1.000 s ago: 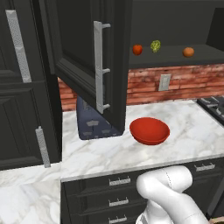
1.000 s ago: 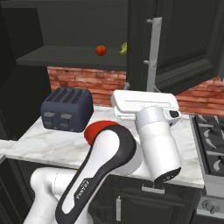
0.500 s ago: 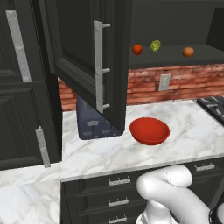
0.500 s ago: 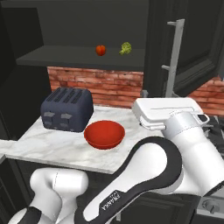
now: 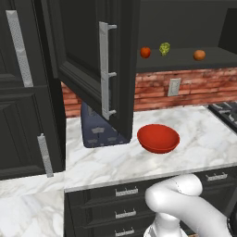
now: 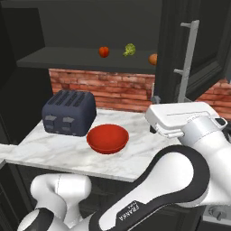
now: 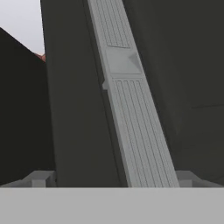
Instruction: Open the cabinet. Pick the apple and tangerine from the cabinet and place them into the bowl. Then close the cabinet.
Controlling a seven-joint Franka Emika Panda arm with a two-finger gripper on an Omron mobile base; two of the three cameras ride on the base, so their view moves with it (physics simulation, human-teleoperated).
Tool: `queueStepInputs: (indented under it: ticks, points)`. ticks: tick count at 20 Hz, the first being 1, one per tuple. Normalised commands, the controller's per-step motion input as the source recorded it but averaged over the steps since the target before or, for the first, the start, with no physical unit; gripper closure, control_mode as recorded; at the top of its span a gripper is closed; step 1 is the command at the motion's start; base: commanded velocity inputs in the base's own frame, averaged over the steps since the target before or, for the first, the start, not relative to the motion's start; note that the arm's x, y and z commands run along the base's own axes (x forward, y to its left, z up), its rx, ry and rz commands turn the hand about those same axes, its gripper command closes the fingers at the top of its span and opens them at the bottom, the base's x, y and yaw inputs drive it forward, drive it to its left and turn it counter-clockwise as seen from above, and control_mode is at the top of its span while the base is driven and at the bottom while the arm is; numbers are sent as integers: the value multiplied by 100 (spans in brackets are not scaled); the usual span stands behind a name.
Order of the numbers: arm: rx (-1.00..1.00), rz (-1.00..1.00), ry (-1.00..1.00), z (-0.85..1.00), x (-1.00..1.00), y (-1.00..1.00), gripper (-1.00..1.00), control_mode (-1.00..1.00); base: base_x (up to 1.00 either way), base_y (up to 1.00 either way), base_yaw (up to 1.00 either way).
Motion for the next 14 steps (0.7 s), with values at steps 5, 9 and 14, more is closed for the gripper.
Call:
queueStepInputs:
  ticks: [5,9,14]
  points:
    - [-4,0,0,-24,28,0,-100,-100,0,0,0]
    - [1,0,0,-3,40,-9,-100,-100,0,0,0]
    - [2,17,0,-2,3,-29,-100,-100,0,0,0]
